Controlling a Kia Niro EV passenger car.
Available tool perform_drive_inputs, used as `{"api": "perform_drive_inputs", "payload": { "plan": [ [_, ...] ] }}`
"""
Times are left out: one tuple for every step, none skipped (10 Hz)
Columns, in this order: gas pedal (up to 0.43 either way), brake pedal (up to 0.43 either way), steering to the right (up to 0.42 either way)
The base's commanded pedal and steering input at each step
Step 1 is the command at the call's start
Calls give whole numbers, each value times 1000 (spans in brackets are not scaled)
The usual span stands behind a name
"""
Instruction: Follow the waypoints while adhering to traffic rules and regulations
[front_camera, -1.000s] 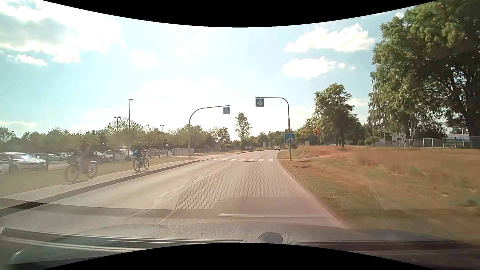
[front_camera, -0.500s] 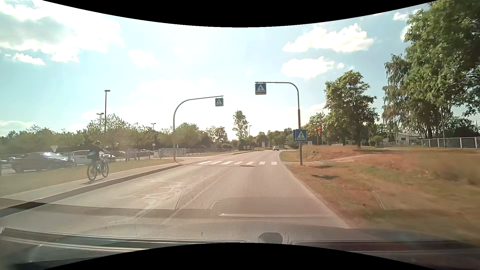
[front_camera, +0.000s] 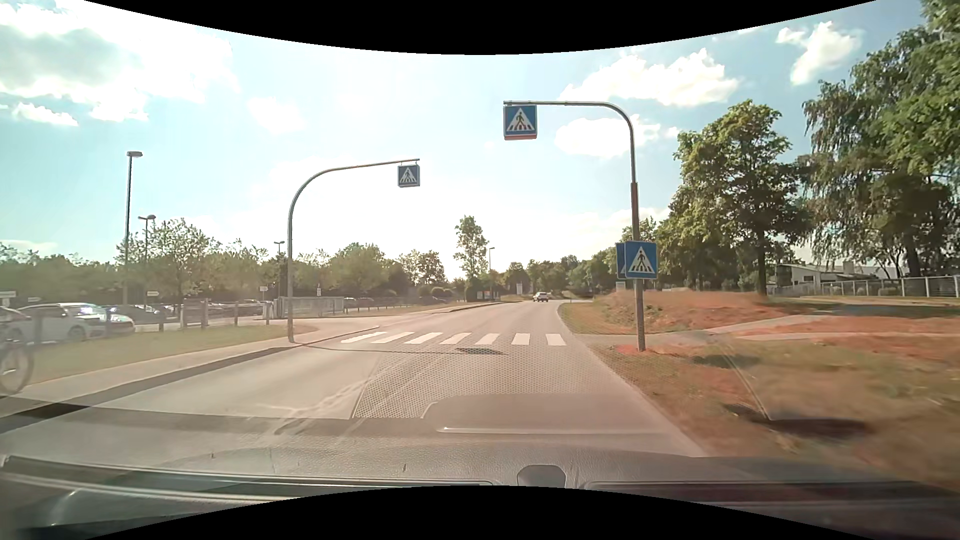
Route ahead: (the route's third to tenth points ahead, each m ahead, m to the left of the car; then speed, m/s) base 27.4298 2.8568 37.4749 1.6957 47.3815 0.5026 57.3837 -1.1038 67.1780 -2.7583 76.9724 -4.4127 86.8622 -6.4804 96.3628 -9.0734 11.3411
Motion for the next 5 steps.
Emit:
{"api": "perform_drive_inputs", "payload": {
  "plan": [
    [240,6,21],
    [228,6,21],
    [228,6,21],
    [220,6,21],
    [220,6,21]
  ]
}}
